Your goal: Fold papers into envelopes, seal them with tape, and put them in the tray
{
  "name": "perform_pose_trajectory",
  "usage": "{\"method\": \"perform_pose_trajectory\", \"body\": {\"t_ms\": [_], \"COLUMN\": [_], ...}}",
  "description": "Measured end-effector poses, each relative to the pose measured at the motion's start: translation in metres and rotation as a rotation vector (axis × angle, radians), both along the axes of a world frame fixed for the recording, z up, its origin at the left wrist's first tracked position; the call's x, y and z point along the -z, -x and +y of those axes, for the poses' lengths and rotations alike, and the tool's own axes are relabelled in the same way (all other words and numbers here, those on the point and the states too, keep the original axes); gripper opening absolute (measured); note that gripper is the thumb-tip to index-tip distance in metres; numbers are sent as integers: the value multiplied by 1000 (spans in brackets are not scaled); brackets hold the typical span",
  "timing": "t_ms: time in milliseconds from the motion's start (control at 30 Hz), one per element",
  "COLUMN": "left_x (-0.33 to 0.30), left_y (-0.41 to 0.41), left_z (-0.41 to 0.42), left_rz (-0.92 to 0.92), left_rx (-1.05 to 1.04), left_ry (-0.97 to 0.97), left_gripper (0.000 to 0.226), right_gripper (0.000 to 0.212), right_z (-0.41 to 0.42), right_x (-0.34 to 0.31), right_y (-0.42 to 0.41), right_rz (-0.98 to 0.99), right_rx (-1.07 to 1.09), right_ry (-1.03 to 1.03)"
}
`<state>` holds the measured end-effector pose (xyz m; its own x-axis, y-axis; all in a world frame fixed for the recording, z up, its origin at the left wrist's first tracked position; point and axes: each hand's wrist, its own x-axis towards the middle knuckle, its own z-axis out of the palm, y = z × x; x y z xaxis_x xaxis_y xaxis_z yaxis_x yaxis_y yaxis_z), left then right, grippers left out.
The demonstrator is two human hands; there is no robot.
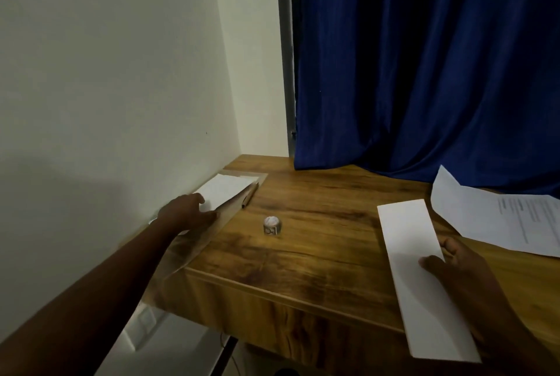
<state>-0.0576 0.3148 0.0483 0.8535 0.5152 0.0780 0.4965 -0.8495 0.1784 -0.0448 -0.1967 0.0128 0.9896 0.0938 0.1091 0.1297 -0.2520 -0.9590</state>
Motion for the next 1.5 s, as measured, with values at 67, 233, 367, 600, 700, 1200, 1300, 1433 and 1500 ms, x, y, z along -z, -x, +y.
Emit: {"method": "perform_pose_trajectory", "body": {"t_ms": [67, 233, 367, 600, 700, 1200, 1300, 1433, 1500], "left_x": [-1, -7, -11, -64, -84, -9, 10, 14, 14], "left_y": [0, -4, -1, 30, 39, 23, 15, 10, 5], "left_z": [2, 12, 25, -12, -41, -220, -216, -217, -219], "left_rz": [-5, -104, -194, -566, -770, -705, -650, -654, -634], "left_rx": [20, 20, -7, 8, 130, 1058, 1011, 887, 860], "left_ry": [-54, -70, -62, -188, -103, -72, -108, -101, -96], "left_gripper": [55, 33, 32, 32, 34, 35, 37, 43, 42], "right_gripper": [21, 21, 21, 44, 66, 77, 65, 20, 14], "right_z": [-1, 1, 2, 4, 4, -26, -32, -34, -33], "right_x": [0, 0, -4, -9, -19, -53, -52, -56, -55], "right_y": [-1, -1, 1, 2, 6, 35, 34, 36, 32], "right_rz": [-2, 4, 24, 12, -57, 440, 396, 320, 301], "right_rx": [1, 7, 17, 9, 2, -87, -89, -26, -23], "right_ry": [12, 28, 37, 44, 39, -637, -559, -322, -239]}}
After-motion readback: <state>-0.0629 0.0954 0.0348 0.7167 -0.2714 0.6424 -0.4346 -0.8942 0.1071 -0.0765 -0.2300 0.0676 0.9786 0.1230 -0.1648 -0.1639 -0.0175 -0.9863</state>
